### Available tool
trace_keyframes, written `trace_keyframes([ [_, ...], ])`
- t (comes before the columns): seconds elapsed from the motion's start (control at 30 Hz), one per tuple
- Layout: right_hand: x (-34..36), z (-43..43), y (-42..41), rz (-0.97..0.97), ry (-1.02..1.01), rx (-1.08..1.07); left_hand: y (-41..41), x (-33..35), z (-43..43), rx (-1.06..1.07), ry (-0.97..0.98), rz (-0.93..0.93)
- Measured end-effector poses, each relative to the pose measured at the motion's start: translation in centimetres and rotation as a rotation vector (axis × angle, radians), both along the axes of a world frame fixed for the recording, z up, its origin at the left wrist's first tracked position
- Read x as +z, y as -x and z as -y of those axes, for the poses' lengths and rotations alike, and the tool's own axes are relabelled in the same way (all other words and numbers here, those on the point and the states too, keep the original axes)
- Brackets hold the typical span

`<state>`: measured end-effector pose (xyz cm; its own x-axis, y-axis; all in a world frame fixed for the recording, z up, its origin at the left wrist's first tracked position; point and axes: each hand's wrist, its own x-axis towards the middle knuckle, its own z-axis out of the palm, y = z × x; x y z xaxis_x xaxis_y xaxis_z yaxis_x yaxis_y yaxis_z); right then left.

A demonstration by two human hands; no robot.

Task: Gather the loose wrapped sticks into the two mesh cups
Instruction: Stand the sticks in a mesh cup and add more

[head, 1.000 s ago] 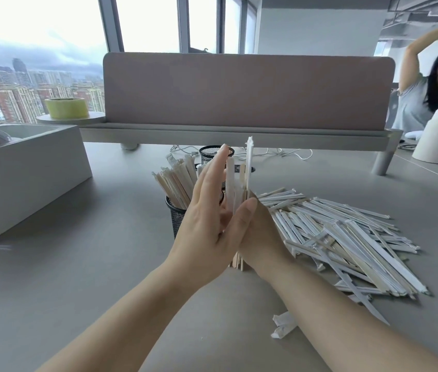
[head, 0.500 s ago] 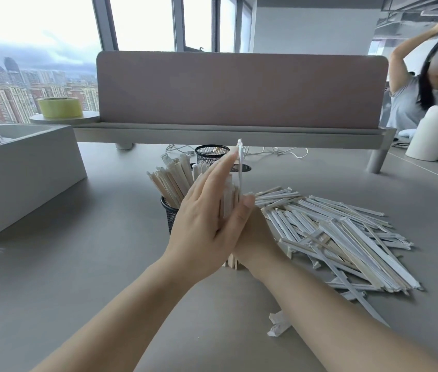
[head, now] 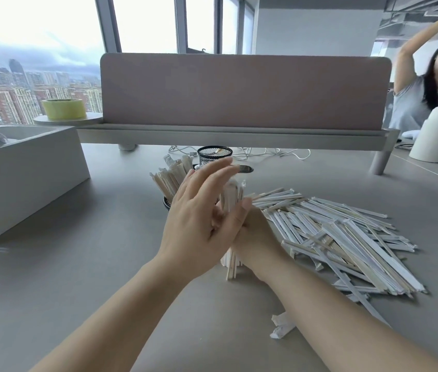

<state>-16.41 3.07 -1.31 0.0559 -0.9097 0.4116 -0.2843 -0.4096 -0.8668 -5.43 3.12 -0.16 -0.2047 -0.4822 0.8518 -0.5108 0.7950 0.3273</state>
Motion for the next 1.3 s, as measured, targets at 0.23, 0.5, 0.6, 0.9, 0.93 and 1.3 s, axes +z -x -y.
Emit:
trace_keyframes([
  [0.23,0.4,1.7,1.0,0.304,0.059,0.003,-4.7,0.4,1.6,0.226,-0.295,-0.492],
  [0.5,5.8,3.0,1.6,0.809,0.086,0.105,-5.8,-1.9,3.8,-0.188,-0.878,-0.43],
  [0.6,7.6,3.1,1.5,0.975,0.07,0.149,-5.3,-2.6,3.6,-0.193,-0.891,-0.352],
  [0.9,6.0,3.9,0.2,0.73,-0.053,-0.064,-3.7,-2.4,2.9,-0.139,-0.757,-0.338],
  [0.93,5.7,3.9,0.1,0.62,-0.059,-0.1,-3.7,-2.3,2.7,-0.13,-0.754,-0.347],
  [1.3,4.7,3.1,-0.8,0.169,-0.145,0.152,-3.6,-1.8,2.3,-0.113,-0.766,-0.407],
])
